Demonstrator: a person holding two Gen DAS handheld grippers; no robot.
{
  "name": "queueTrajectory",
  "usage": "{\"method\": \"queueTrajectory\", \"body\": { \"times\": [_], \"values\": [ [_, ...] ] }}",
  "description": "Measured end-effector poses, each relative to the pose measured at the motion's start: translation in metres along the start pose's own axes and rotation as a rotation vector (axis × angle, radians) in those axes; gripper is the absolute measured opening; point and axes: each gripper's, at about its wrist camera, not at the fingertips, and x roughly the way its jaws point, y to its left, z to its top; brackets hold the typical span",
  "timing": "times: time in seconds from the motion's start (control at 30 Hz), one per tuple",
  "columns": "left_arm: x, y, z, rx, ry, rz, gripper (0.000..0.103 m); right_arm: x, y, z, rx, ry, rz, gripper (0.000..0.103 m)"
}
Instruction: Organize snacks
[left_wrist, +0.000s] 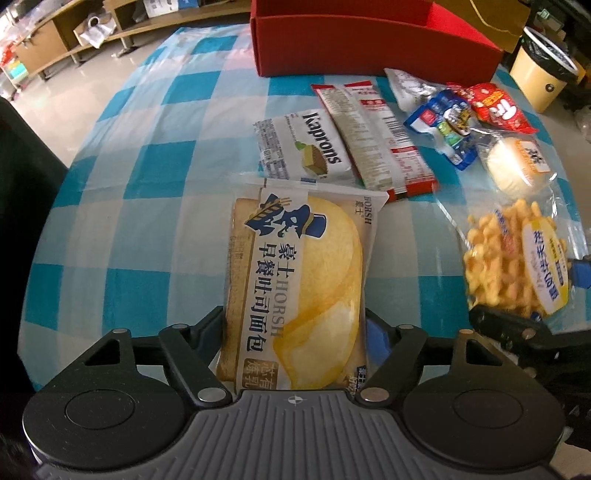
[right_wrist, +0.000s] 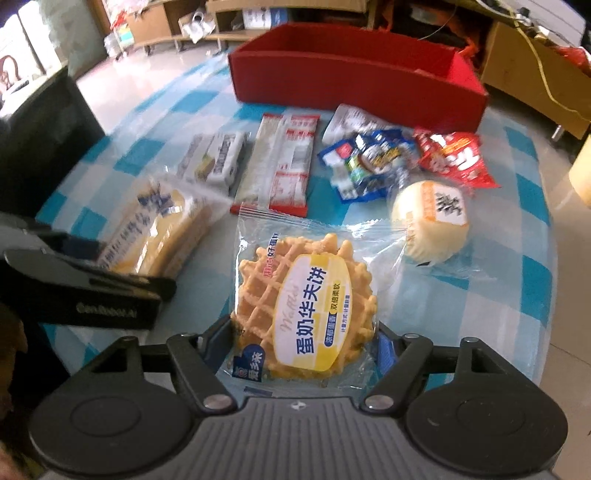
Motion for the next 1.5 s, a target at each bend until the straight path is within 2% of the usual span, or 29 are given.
{"method": "queueTrajectory", "body": {
  "times": [0.33, 0.67, 1.17, 1.5],
  "values": [
    [-0.019, -0.01, 0.002, 0.026, -0.067, -0.015, 0.079, -0.012, -0.01, 0.009, 0.056, -0.052, -0.007, 0.071],
    [-0.026, -0.012, 0.007, 0.026, -0.102, -0.026, 0.078, -0.016, -0.016, 0.017, 0.081, -0.083, 0.0, 0.071],
    [-0.033, 0.0, 0.013, -0.026, -0.135, -0.043, 0.078, -0.027, -0.025, 0.02, 0.122, -0.122, 0.011, 0.071],
    [-0.042, 0.0, 0.029, -0.042, -0.18, -0.051, 0.078, -0.033, -0.032, 0.031, 0.14, -0.154, 0.016, 0.071]
  ]
}}
